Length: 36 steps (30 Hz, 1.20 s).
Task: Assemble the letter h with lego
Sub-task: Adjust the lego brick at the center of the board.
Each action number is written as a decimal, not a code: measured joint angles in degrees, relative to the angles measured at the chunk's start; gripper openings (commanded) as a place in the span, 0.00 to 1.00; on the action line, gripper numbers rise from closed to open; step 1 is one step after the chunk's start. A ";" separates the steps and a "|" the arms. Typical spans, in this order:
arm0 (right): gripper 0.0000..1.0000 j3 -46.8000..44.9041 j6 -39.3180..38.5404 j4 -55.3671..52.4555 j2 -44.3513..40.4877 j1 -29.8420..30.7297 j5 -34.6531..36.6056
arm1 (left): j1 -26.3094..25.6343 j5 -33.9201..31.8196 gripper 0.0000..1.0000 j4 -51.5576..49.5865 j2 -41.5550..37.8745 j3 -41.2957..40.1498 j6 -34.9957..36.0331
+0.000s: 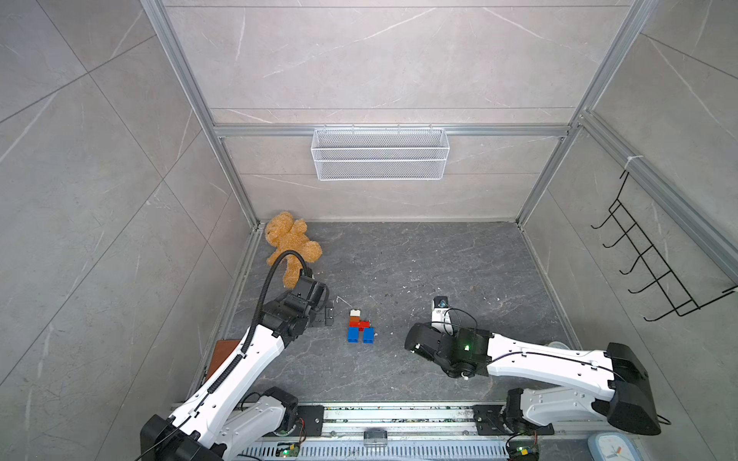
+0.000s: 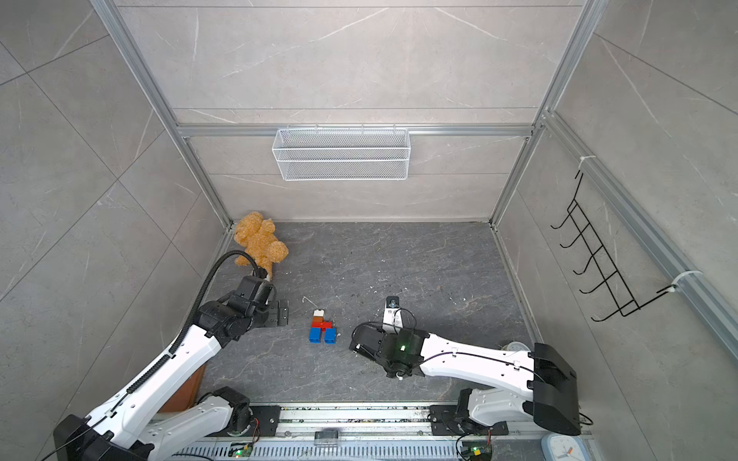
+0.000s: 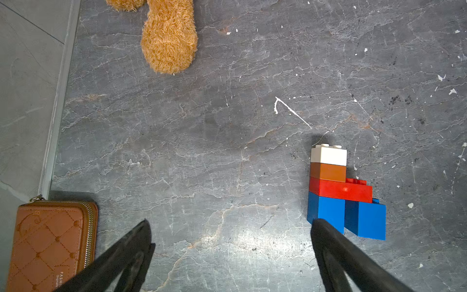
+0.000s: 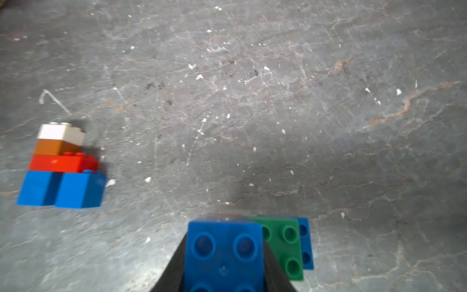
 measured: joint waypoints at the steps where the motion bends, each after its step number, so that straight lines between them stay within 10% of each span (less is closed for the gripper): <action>1: 0.00 2.01 0.00 -1.97 0.26 -0.02 -0.46 | 0.00 -0.02 1.00 0.00 -0.04 0.00 0.00; 36: 0.00 36.89 -19.45 -23.87 33.05 -25.14 -45.99 | 0.00 -0.59 1.00 -0.02 -1.38 0.00 0.00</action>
